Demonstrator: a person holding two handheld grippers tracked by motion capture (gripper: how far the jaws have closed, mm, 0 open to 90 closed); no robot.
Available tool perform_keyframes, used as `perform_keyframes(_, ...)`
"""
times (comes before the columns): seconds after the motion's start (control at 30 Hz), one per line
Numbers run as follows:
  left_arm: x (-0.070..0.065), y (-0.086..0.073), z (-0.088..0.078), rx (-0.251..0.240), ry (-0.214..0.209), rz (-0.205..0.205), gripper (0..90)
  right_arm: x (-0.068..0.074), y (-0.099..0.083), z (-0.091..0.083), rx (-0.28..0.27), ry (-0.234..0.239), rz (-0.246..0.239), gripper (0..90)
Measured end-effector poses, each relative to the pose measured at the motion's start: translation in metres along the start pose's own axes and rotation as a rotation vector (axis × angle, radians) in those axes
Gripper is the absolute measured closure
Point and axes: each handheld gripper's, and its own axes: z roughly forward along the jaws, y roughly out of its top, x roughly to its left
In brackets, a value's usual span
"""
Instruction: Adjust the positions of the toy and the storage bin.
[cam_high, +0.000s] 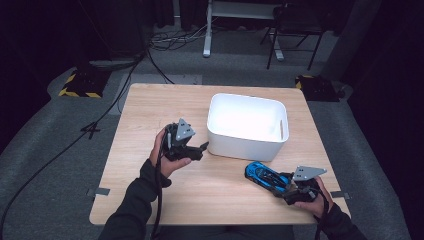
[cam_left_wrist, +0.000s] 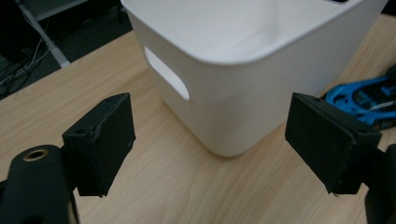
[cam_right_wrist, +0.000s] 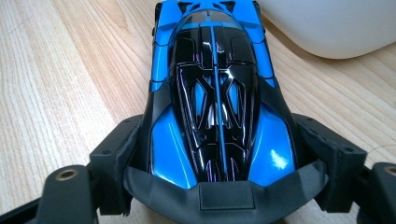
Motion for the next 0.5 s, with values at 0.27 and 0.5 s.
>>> perform_keyframes(0.27,-0.005,-0.039,0.002,0.095,0.023,0.055,16.1,0.0,0.0,0.0,0.0,-0.001,-0.001,23.7)
perform_keyframes(0.5,-0.01,-0.076,-0.003,0.196,0.008,0.09,16.3,0.001,0.0,0.0,0.0,-0.005,0.004,23.7)
